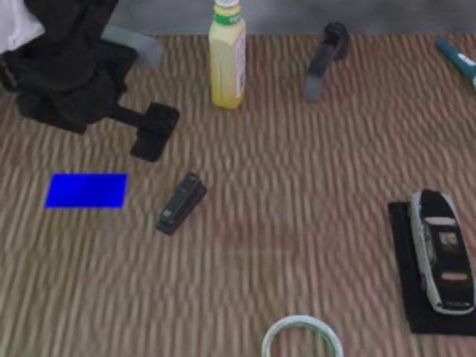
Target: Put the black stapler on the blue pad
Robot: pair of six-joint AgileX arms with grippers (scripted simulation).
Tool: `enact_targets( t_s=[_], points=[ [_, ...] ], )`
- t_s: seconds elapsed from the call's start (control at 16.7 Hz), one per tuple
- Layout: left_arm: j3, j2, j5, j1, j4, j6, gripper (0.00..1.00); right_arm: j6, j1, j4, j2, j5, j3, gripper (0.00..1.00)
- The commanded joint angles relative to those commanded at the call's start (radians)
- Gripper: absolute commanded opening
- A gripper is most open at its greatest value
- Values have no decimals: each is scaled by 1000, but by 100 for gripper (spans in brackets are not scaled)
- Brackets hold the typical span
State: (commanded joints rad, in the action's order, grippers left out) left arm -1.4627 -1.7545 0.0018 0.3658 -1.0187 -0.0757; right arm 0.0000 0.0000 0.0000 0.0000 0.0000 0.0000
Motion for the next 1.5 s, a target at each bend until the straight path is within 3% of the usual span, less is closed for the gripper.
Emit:
enact_targets(
  t_s=[0.42,0.9,1.5],
  points=[
    [-378,-391,-1,90,-227,-19,100,0,0,0,0,0,0,100],
    [-413,-430,-1,94,-242,-21,100,0,0,0,0,0,0,100],
    [-177,-527,0,96,91,-24,100,0,0,0,0,0,0,100]
  ],
)
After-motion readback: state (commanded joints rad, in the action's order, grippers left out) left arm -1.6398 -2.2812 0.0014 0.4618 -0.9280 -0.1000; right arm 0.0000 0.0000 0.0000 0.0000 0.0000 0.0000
